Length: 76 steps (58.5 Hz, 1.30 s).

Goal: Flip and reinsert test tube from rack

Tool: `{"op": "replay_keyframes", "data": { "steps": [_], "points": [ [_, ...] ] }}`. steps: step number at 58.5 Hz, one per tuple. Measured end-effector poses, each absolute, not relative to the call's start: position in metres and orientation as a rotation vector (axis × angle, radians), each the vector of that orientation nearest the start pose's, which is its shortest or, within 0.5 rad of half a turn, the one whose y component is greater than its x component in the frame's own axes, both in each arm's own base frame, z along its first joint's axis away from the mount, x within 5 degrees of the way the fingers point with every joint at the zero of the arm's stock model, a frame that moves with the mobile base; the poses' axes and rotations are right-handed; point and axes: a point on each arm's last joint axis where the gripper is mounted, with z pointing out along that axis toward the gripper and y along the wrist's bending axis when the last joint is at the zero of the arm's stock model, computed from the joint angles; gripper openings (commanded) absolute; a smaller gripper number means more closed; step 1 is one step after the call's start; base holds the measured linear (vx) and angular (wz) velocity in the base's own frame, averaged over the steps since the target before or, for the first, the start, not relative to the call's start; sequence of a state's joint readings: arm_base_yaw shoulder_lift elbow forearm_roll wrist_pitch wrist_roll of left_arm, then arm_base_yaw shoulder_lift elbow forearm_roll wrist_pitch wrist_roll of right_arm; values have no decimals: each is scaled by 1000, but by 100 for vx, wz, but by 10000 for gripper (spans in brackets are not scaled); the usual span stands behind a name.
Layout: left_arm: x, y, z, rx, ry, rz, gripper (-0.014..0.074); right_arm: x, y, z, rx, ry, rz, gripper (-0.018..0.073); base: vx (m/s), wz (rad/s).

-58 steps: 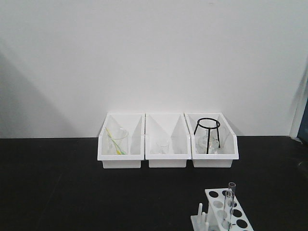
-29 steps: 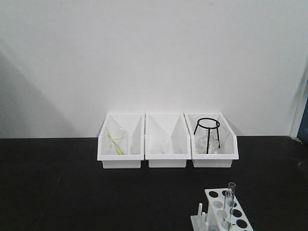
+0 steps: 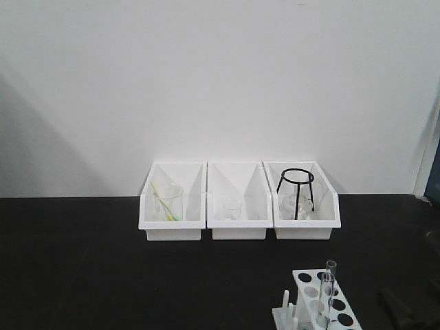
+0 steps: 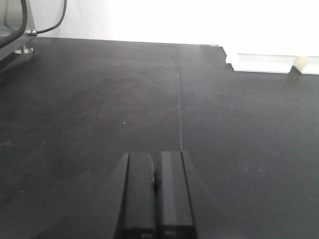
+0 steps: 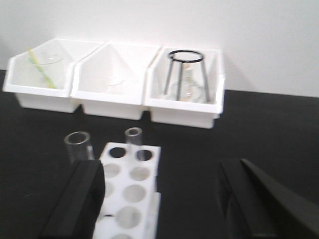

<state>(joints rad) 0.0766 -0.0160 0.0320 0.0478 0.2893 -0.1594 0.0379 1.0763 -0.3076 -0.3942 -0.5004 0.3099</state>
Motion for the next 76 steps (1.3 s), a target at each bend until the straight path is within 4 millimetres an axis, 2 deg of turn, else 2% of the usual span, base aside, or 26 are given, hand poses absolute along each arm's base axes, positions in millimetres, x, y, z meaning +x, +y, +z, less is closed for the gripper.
{"op": "replay_keyframes", "data": {
  "steps": [11,28,41,56,67,76],
  "points": [
    [54,5,177,-179,1779,-14,-7,207,40,210,-378,1774,287,543,0,0],
    [54,5,177,-179,1779,-14,-7,227,49,185,-415,1788,400,543,0,0],
    [54,5,177,-179,1779,-14,-7,254,50,182,-443,1780,387,543,0,0],
    [54,5,177,-179,1779,-14,-7,268,61,178,-522,1775,412,540,0,0],
    [54,5,177,-179,1779,-14,-7,275,74,173,-540,1779,438,475,0,0],
    [54,5,177,-179,1779,-14,-7,280,71,168,-466,1801,415,371,0,0]
  ]
}}
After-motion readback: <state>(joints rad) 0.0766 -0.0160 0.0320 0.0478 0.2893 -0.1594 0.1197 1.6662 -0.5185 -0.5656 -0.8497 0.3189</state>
